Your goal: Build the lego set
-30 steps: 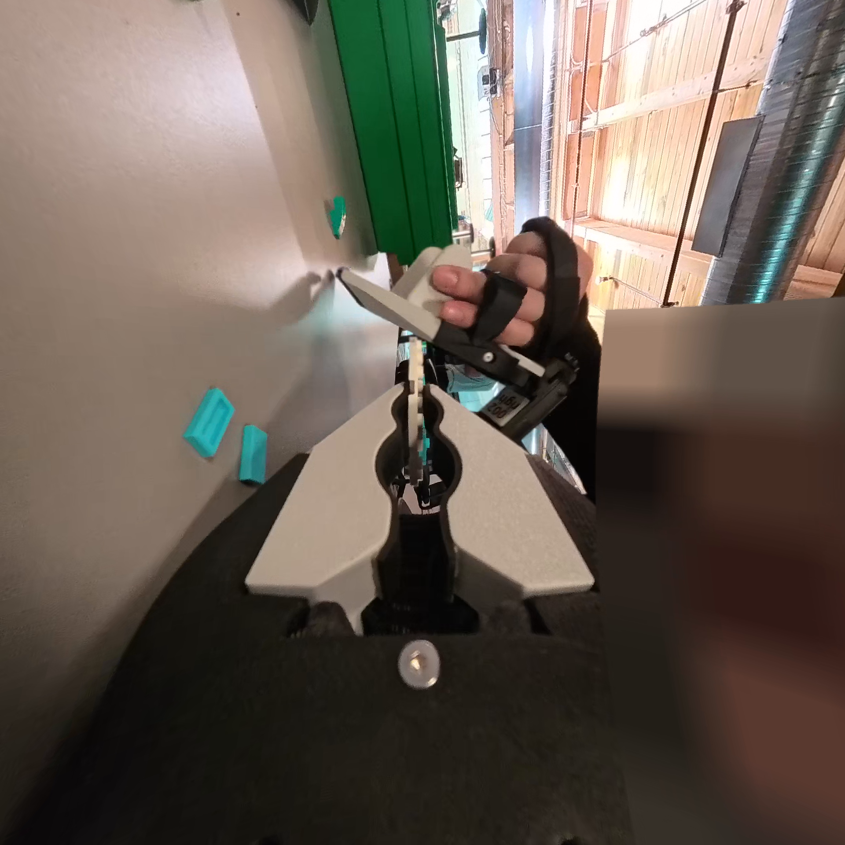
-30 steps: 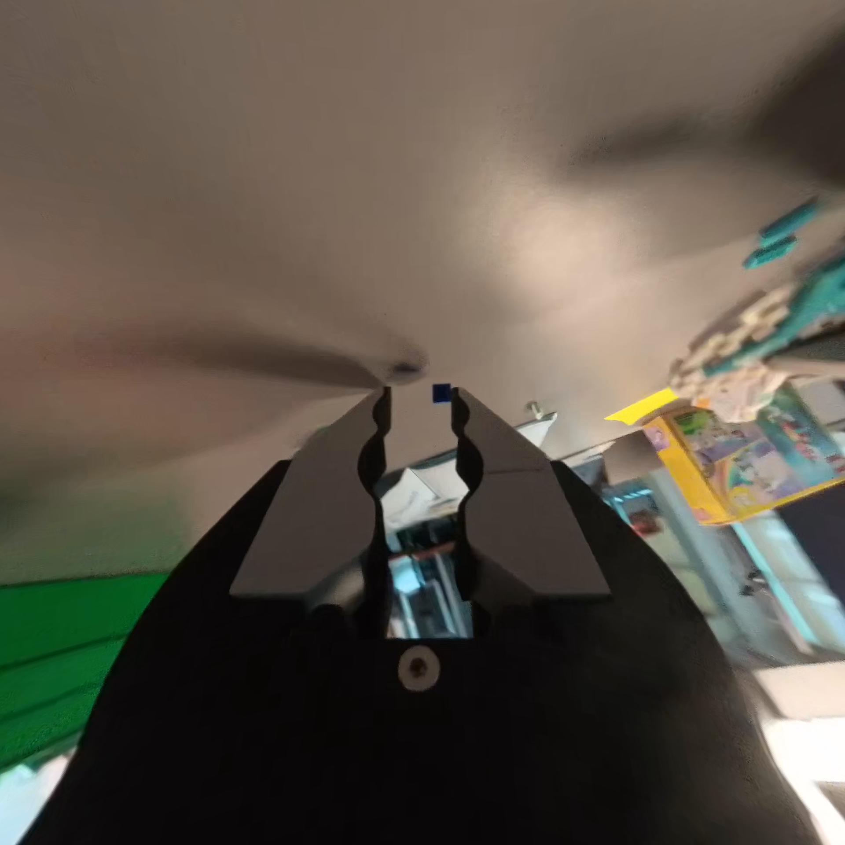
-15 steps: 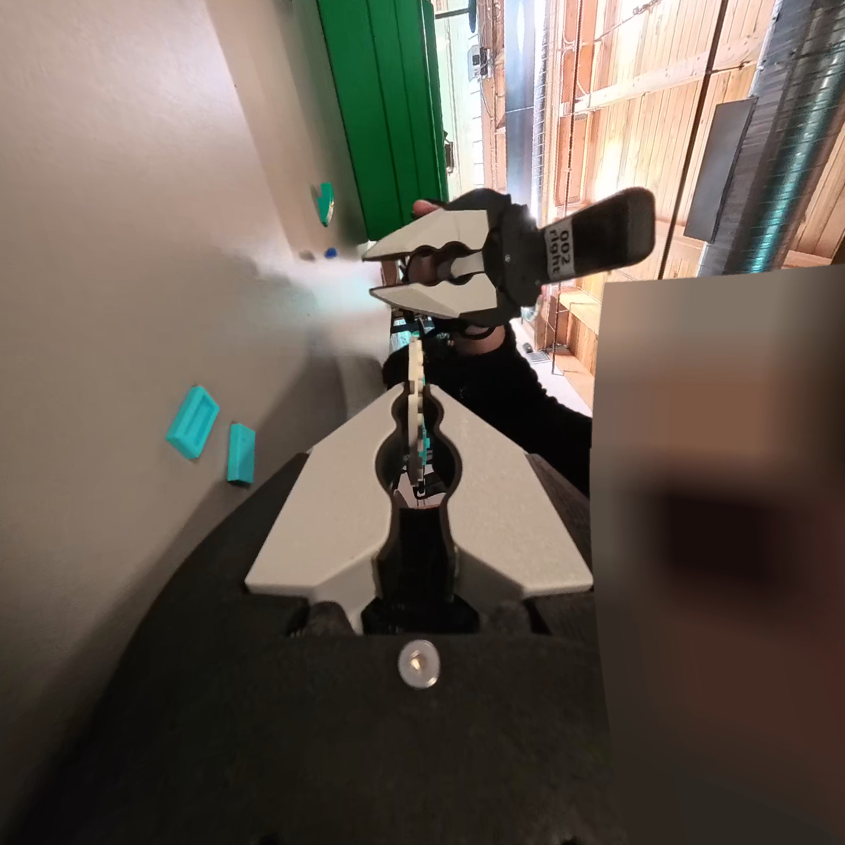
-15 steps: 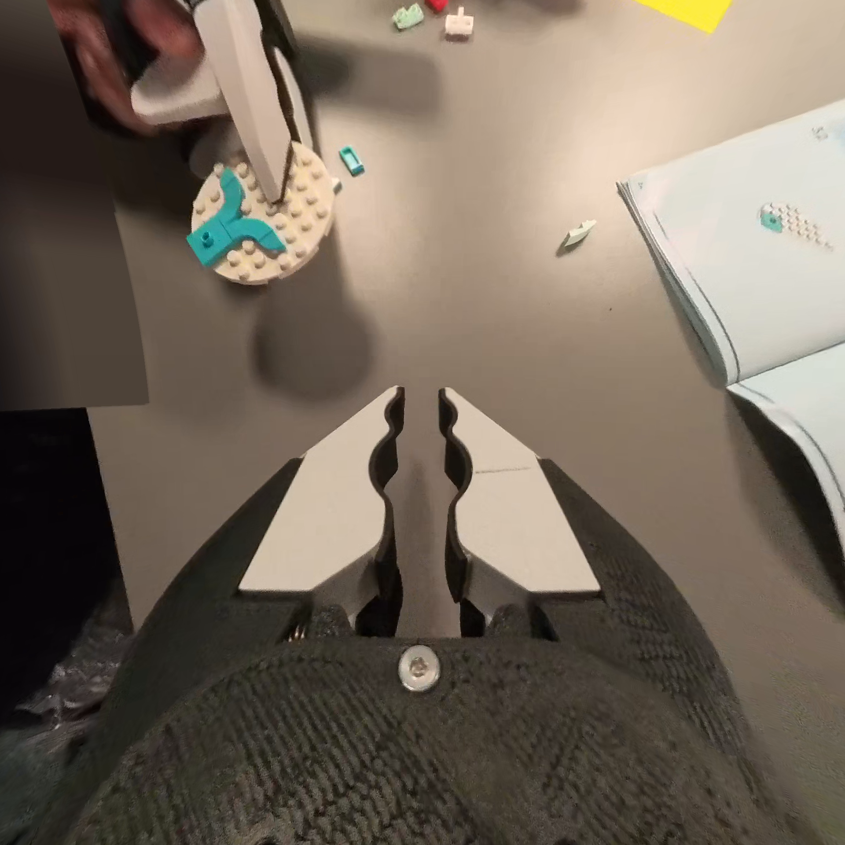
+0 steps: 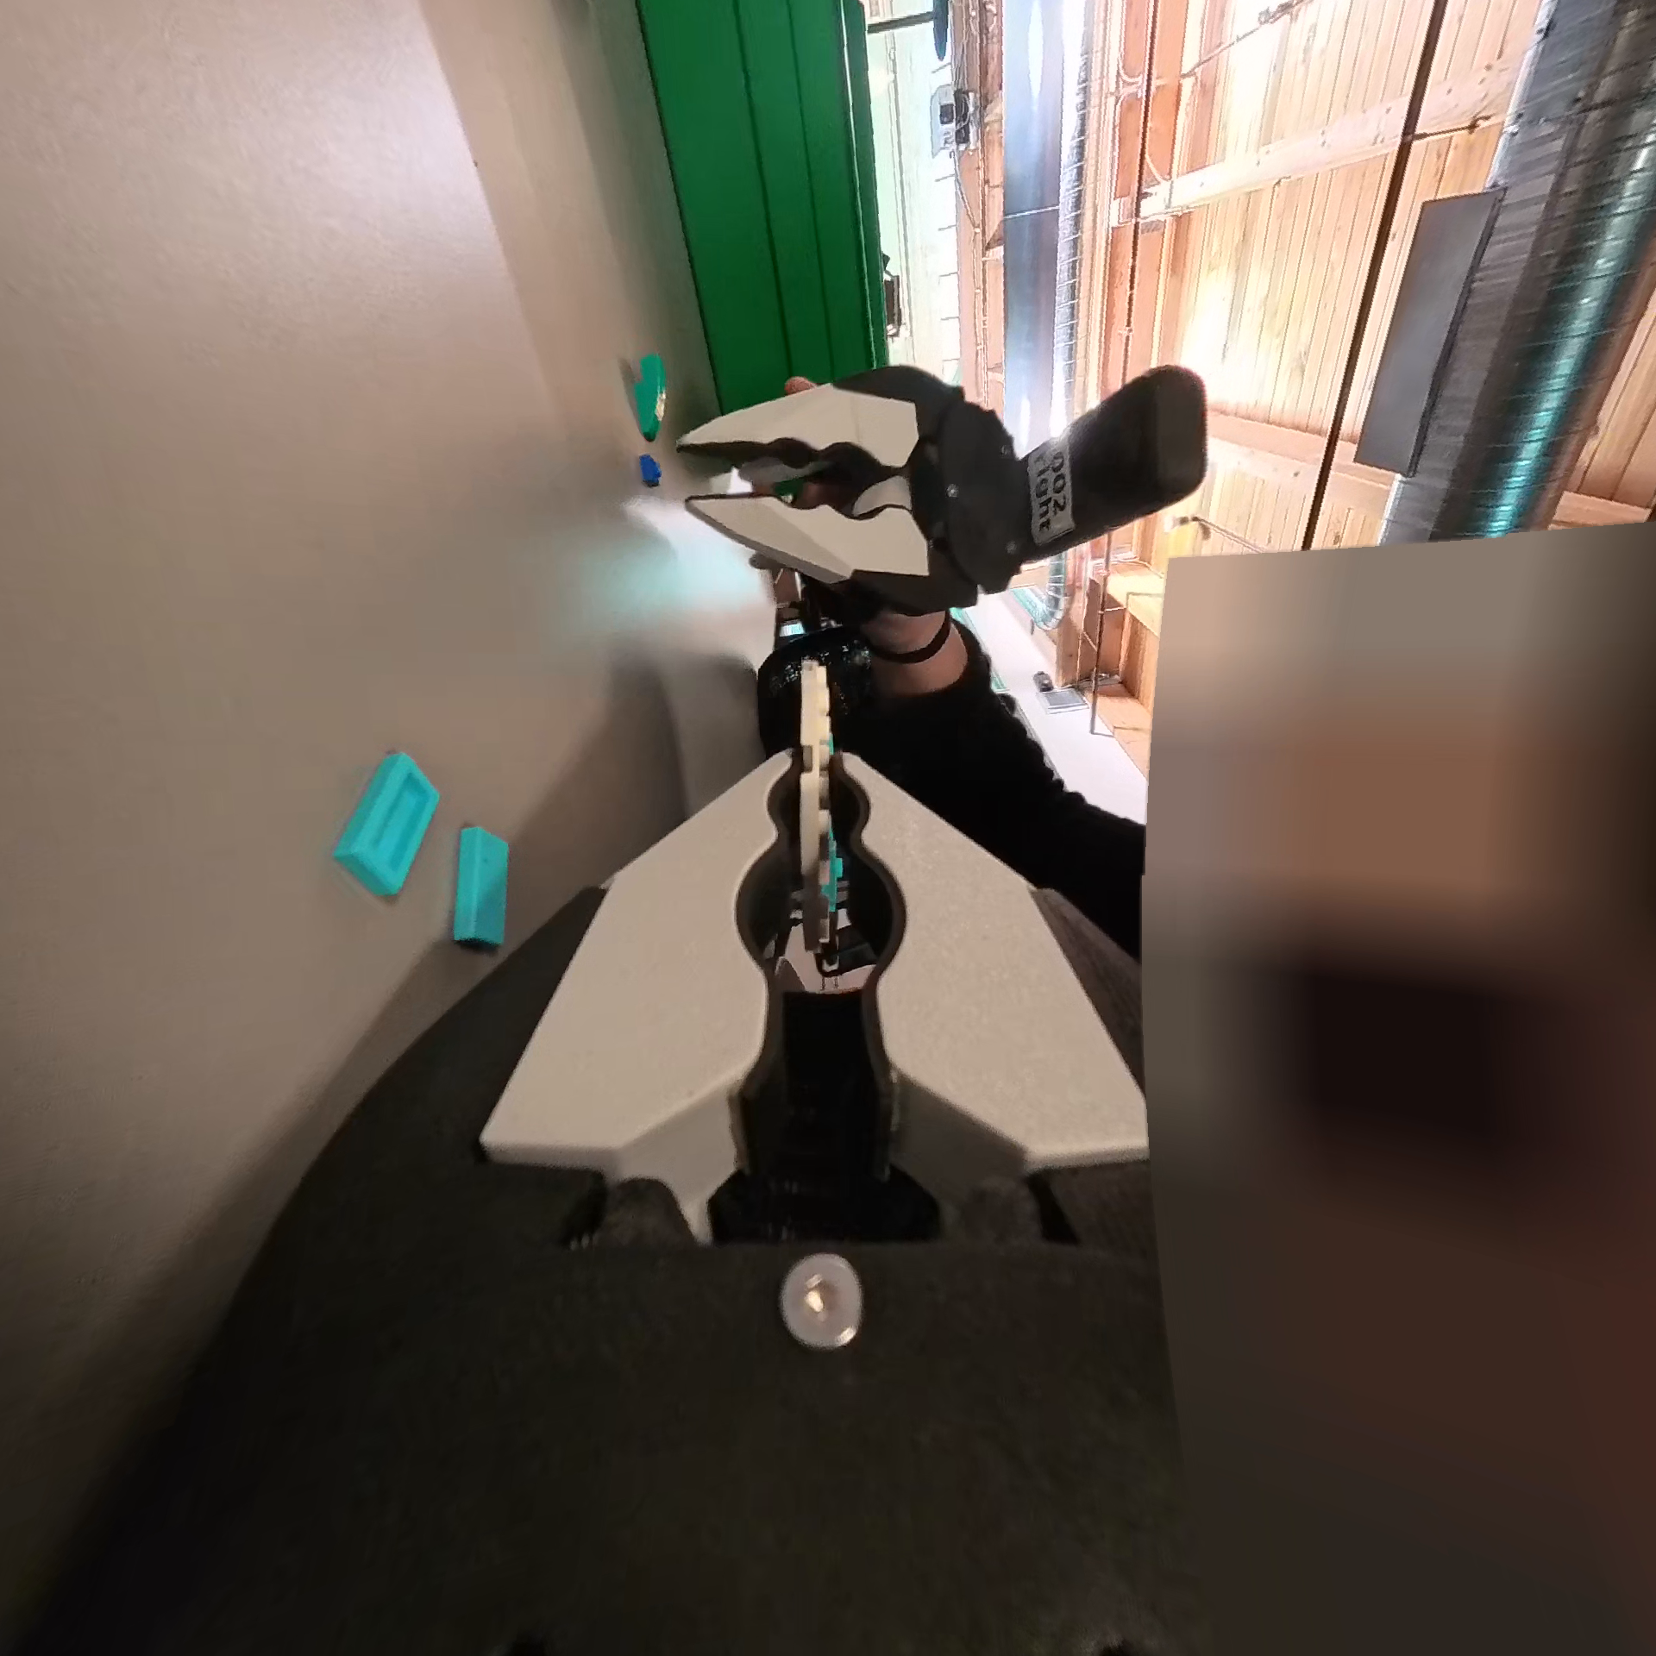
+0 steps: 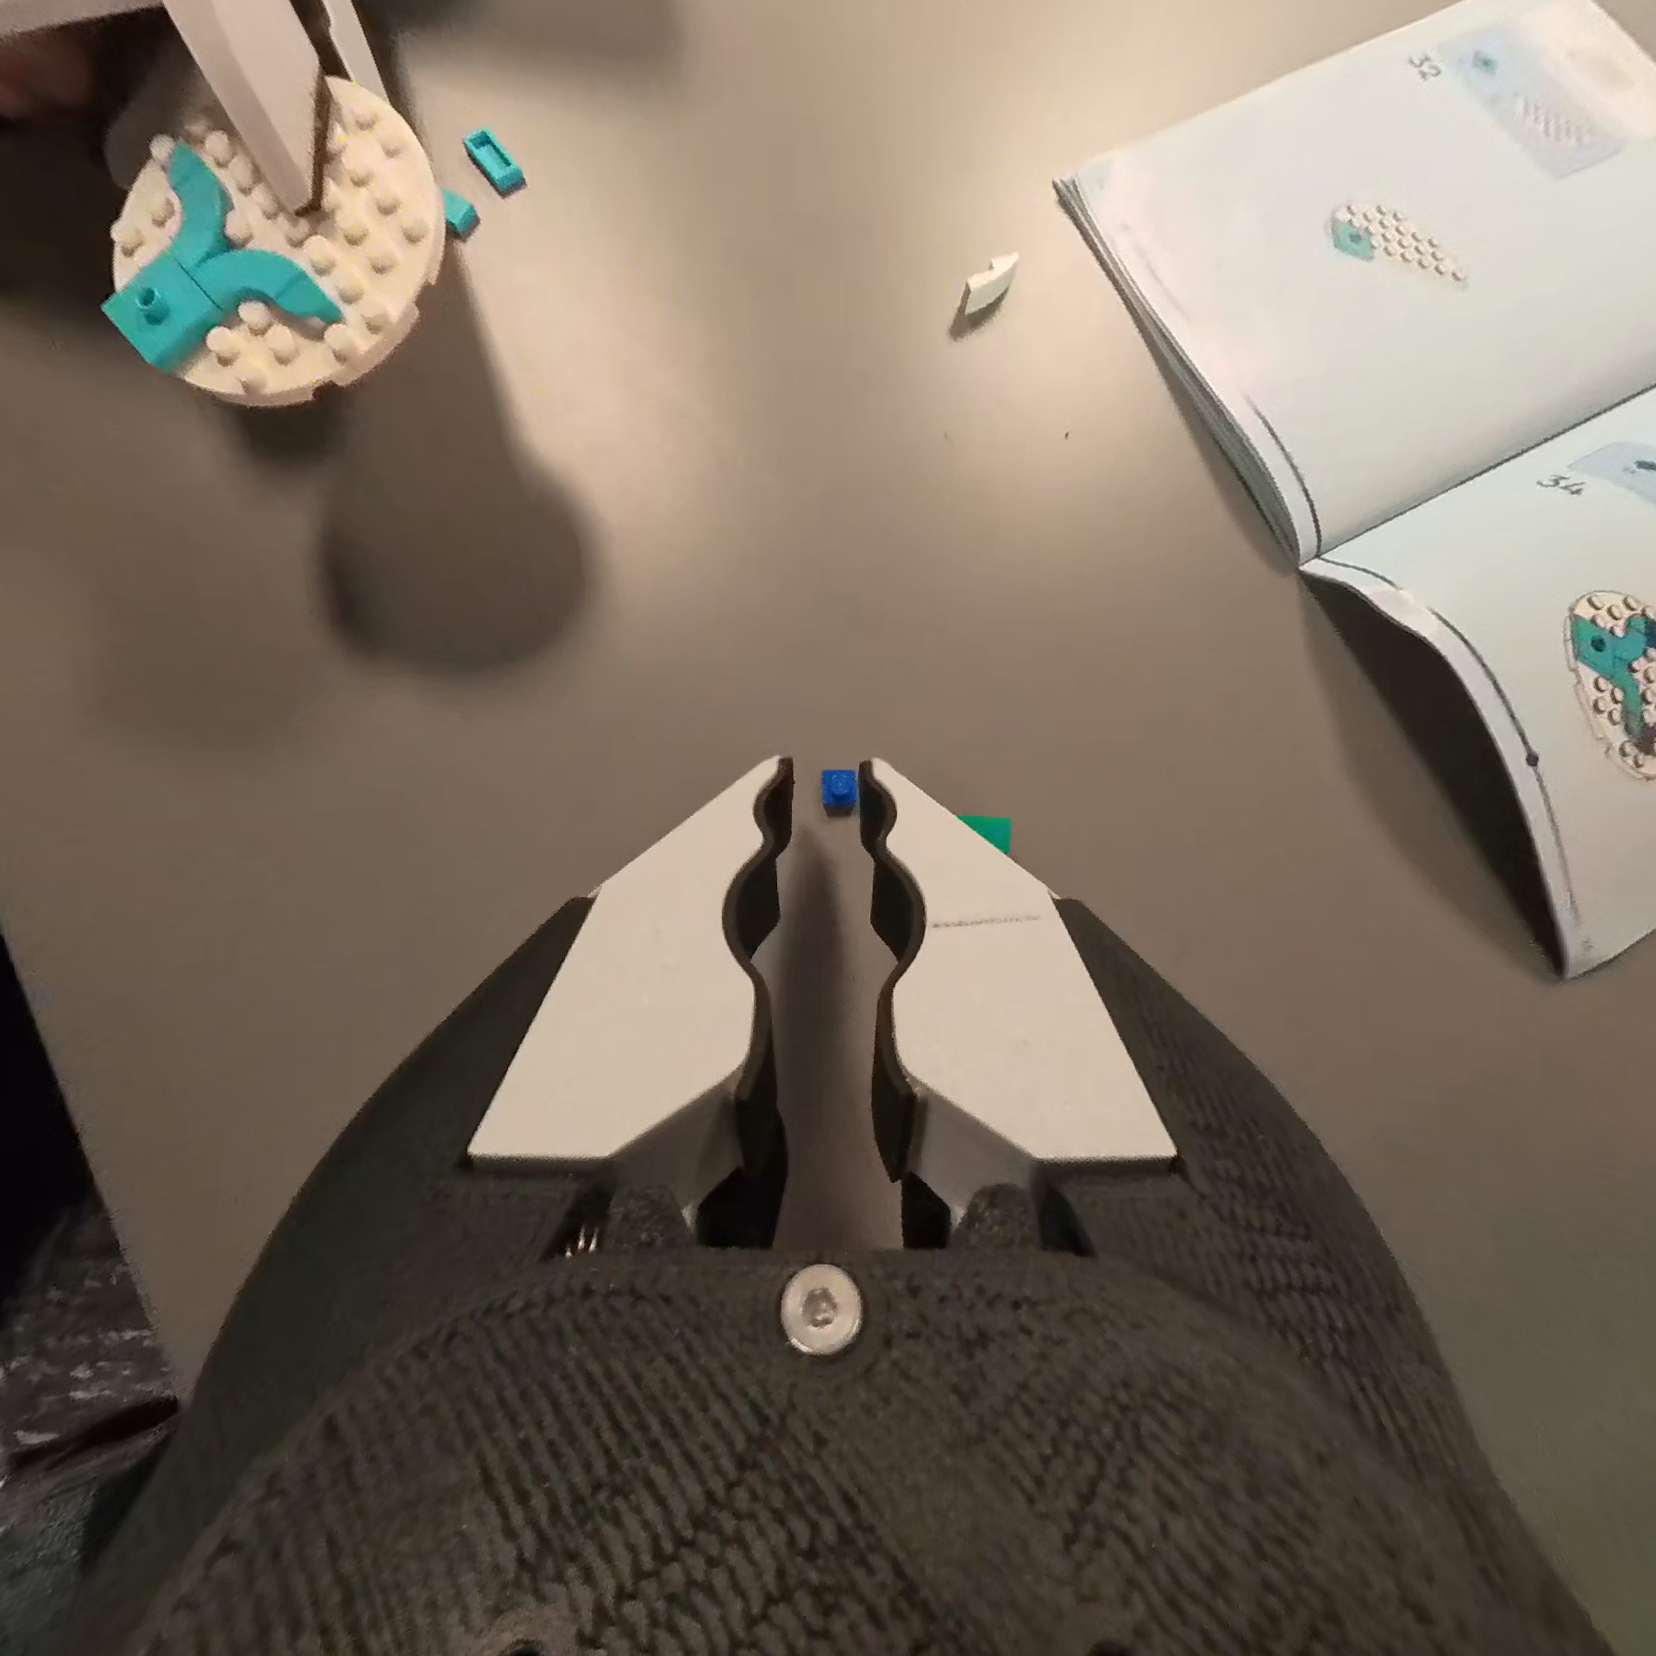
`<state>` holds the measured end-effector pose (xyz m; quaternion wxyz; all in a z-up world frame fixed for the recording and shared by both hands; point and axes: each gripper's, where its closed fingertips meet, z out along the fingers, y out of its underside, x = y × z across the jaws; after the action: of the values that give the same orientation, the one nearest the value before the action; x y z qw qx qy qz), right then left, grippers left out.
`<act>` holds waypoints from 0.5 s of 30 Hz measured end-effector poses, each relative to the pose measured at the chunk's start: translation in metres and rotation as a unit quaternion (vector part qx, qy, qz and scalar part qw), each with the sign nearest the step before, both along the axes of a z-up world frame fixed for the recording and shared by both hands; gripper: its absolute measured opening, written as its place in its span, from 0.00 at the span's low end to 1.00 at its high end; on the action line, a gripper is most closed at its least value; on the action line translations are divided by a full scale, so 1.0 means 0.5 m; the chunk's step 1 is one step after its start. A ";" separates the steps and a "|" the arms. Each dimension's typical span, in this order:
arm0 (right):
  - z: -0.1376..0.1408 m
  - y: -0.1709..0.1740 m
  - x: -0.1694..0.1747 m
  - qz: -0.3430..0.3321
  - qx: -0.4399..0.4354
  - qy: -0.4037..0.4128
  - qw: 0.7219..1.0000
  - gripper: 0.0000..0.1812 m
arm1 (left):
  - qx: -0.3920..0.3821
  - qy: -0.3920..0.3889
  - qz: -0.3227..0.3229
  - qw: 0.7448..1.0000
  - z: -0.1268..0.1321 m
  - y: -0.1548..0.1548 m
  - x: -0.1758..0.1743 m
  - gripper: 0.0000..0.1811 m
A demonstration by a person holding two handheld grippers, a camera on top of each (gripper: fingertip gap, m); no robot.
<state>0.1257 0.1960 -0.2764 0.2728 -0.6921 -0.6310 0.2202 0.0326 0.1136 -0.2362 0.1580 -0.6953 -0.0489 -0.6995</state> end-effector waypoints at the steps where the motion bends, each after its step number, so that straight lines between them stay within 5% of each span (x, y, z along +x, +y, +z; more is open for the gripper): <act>1: -0.004 0.001 0.001 0.002 0.001 -0.002 1.000 0.07 | 0.000 0.001 -0.001 1.000 0.000 0.000 0.000 0.02; 9: -0.020 0.001 -0.004 0.013 -0.025 -0.016 0.999 0.03 | -0.001 0.001 -0.005 1.000 -0.001 -0.003 0.002 0.02; 15: 0.061 -0.095 -0.102 0.122 -0.041 0.060 0.990 0.03 | 0.001 -0.003 -0.010 1.000 0.001 -0.006 0.003 0.02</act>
<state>0.0745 0.1487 -0.2458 0.2524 -0.6059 -0.6836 0.3191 0.0343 0.1108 -0.2357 0.1513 -0.6938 -0.0416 -0.7029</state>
